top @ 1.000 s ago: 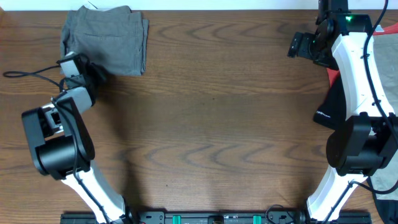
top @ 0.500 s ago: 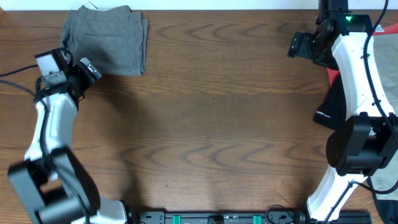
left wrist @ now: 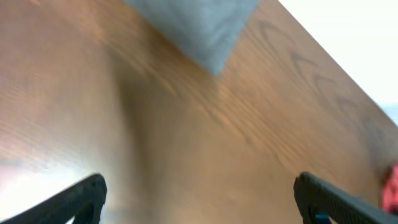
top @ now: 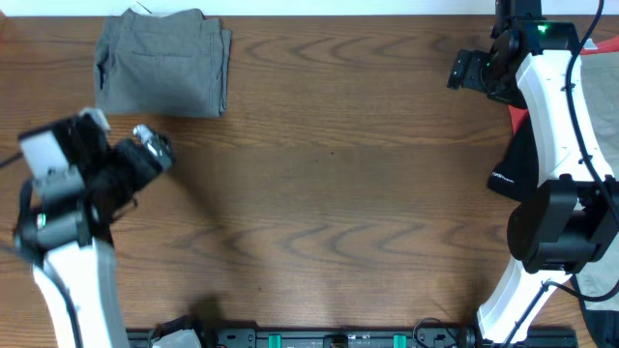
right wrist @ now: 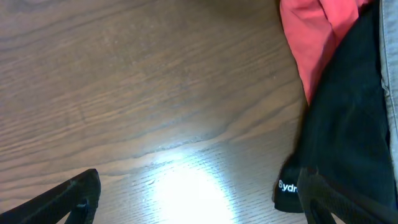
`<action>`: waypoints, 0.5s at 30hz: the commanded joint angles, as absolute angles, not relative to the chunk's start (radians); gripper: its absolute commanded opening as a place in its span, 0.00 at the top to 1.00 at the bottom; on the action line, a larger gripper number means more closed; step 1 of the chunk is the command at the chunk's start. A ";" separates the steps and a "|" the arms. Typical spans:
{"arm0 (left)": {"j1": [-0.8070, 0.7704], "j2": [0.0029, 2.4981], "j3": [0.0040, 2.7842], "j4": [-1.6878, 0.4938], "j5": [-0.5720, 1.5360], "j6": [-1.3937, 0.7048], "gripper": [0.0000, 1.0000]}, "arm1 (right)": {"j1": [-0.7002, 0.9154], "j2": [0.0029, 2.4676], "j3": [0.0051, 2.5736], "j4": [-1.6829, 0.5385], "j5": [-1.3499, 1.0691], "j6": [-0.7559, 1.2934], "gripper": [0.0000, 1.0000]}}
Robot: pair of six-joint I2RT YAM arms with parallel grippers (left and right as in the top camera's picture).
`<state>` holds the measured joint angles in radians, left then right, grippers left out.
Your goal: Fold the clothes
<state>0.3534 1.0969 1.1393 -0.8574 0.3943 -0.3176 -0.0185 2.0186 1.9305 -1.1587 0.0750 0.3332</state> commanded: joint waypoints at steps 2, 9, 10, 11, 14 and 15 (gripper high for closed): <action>0.357 0.963 1.137 -0.951 0.430 -0.327 0.02 | -0.025 2.016 1.926 -1.160 0.075 0.347 0.01; 0.357 0.841 1.137 -1.021 0.430 -0.326 0.02 | -0.025 2.016 1.926 -1.160 0.075 0.347 0.01; 0.357 0.834 1.137 -1.021 0.430 -0.326 0.02 | -0.025 2.016 1.926 -1.160 0.075 0.347 0.01; 0.357 0.831 1.137 -1.021 0.430 -0.326 0.02 | -0.025 2.016 1.926 -1.160 0.075 0.347 0.01; 0.357 0.830 1.137 -1.021 0.430 -0.326 0.02 | -0.025 2.016 1.926 -1.160 0.075 0.347 0.01; 0.357 0.831 1.137 -1.021 0.430 -0.326 0.02 | -0.025 2.016 1.926 -1.160 0.075 0.347 0.01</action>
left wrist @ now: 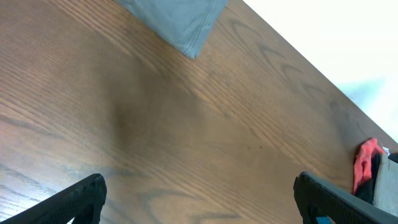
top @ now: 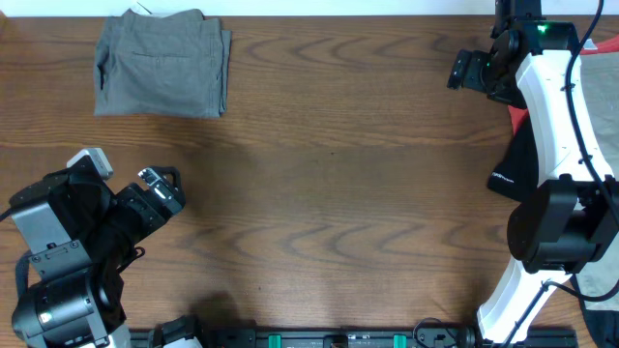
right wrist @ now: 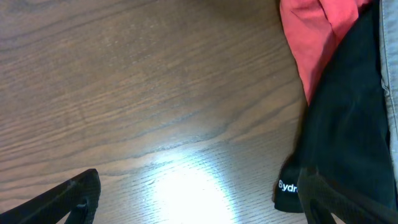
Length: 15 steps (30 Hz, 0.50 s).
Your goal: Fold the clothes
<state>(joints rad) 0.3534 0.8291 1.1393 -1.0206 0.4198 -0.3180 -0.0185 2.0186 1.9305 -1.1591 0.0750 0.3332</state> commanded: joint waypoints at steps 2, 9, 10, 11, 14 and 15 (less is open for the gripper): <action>0.357 0.834 1.137 -1.021 0.430 -0.326 0.02 | -0.025 2.016 1.926 -1.160 0.075 0.347 0.01; 0.357 0.835 1.137 -1.070 0.401 -0.326 0.02 | -0.025 2.016 1.926 -1.160 0.075 0.347 0.01; 0.357 0.835 1.136 -1.090 0.401 -0.326 0.02 | -0.025 2.016 1.926 -1.160 0.075 0.347 0.01; 0.355 0.835 1.133 -1.110 0.400 -0.326 0.02 | -0.025 2.016 1.926 -1.160 0.075 0.347 0.01; 0.338 0.822 1.111 -1.147 0.390 -0.290 0.02 | -0.025 2.016 1.926 -1.160 0.075 0.347 0.01; 0.324 0.809 1.097 -1.147 0.381 -0.273 0.02 | -0.025 2.016 1.926 -1.160 0.075 0.347 0.01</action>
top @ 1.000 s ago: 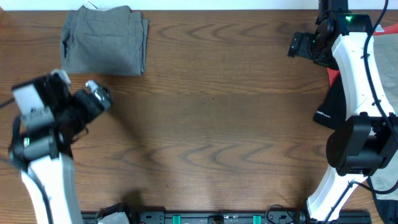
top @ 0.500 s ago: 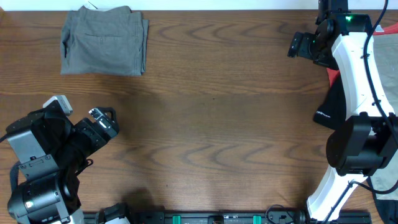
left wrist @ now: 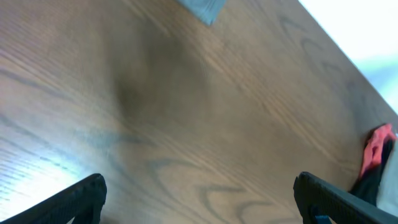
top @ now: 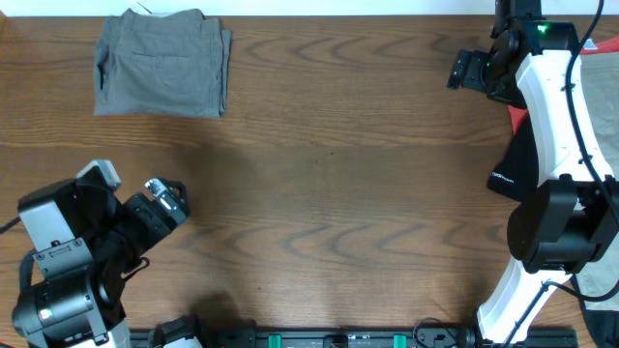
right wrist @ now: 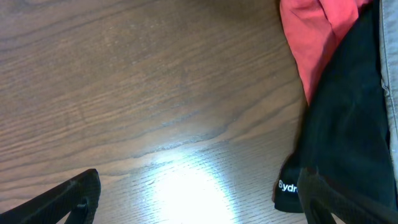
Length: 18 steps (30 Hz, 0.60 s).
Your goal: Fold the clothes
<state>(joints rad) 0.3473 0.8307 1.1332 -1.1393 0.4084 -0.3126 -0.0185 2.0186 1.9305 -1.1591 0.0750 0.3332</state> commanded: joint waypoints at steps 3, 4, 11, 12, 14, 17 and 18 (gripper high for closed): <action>0.265 0.753 1.046 -1.133 0.320 -0.255 0.02 | -0.025 2.016 1.926 -1.160 0.075 0.347 0.01; 0.236 0.723 1.019 -1.123 0.290 -0.254 0.02 | -0.025 2.016 1.926 -1.160 0.075 0.347 0.01; 0.128 0.488 0.789 -0.935 0.257 -0.210 0.02 | -0.025 2.016 1.926 -1.160 0.075 0.347 0.01; 0.119 0.447 0.749 -0.897 0.257 -0.210 0.02 | -0.025 2.016 1.926 -1.160 0.075 0.347 0.01; 0.109 0.381 0.682 -0.829 0.257 -0.209 0.02 | -0.025 2.016 1.926 -1.160 0.075 0.347 0.01; 0.097 0.279 0.566 -0.695 0.257 -0.191 0.02 | -0.025 2.016 1.926 -1.160 0.075 0.347 0.01; 0.093 0.253 0.533 -0.657 0.257 -0.190 0.02 | -0.025 2.016 1.926 -1.160 0.075 0.347 0.01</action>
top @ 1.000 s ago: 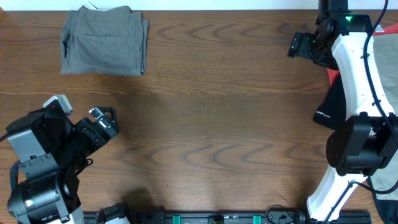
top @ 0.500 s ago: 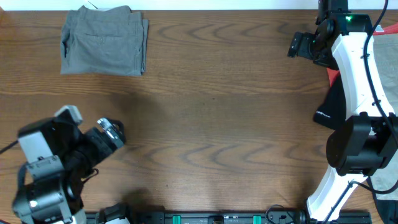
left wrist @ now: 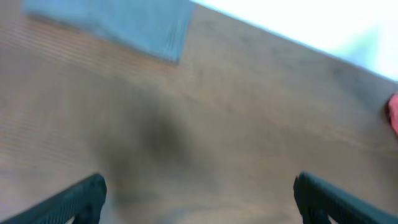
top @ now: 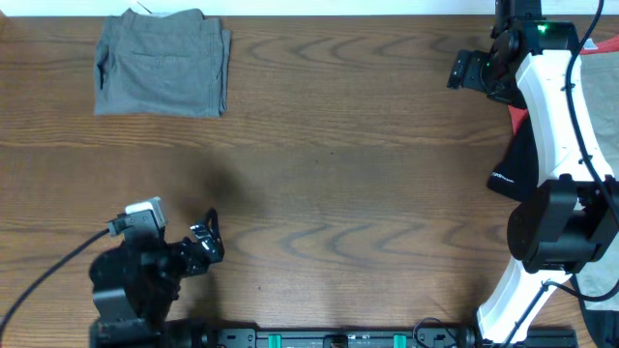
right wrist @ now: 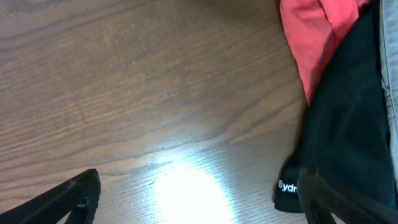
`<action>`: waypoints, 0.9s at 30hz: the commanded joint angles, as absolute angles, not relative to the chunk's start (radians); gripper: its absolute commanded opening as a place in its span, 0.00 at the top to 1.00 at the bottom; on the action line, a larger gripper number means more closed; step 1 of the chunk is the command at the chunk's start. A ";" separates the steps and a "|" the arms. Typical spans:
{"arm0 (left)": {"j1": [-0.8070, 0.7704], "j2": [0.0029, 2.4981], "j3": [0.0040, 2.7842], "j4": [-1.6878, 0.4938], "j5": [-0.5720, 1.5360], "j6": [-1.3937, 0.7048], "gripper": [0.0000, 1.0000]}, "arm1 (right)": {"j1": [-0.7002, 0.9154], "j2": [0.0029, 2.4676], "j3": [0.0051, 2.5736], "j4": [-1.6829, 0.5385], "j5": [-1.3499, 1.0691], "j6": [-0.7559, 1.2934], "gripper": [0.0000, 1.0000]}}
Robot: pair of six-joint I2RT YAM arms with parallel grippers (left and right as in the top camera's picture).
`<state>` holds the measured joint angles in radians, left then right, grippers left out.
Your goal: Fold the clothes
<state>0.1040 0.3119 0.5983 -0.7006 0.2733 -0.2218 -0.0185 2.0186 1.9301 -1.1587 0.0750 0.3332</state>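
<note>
Grey folded shorts [top: 162,64] lie at the table's far left corner; their blurred corner [left wrist: 124,28] also shows in the left wrist view. A pile of unfolded clothes sits at the right edge: a black garment [right wrist: 348,124] with white lettering and a red one [right wrist: 314,34]. My left gripper [top: 207,253] is open near the front left edge, far from any cloth. My right gripper [top: 462,70] is open at the far right, beside the pile, with bare wood between its fingers.
The brown wooden table [top: 338,184] fills the view. The right arm's white links [top: 551,106] stand over the clothes pile at the right edge. A black rail [top: 338,338] runs along the front edge.
My left arm has drawn back further toward the front edge and its gripper now sits lower and a little to the right. The right arm and clothes have not moved.
My left gripper was open just below the folded grey shorts. At each later moment it stood farther toward the front of the table, away from the shorts, ending near the front left edge. The right gripper stayed open beside the pile throughout.
</note>
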 commanded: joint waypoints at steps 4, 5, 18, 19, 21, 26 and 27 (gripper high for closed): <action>0.065 0.154 0.382 -0.466 0.257 -0.191 0.02 | -0.025 2.016 1.926 -1.160 0.075 0.347 0.01; 0.056 0.136 0.343 -0.414 0.256 -0.191 0.02 | -0.025 2.016 1.926 -1.160 0.075 0.347 0.01; 0.029 0.007 0.055 -0.089 0.155 -0.191 0.02 | -0.025 2.016 1.926 -1.160 0.075 0.347 0.01; 0.028 0.000 0.049 -0.087 0.139 -0.191 0.02 | -0.025 2.016 1.926 -1.160 0.075 0.347 0.01; 0.029 0.001 0.039 -0.071 0.107 -0.191 0.02 | -0.025 2.016 1.926 -1.160 0.075 0.347 0.01; 0.030 0.001 0.004 -0.002 0.059 -0.191 0.02 | -0.025 2.016 1.926 -1.160 0.075 0.347 0.01; 0.030 0.001 0.004 0.006 0.058 -0.190 0.02 | -0.025 2.016 1.926 -1.160 0.075 0.347 0.01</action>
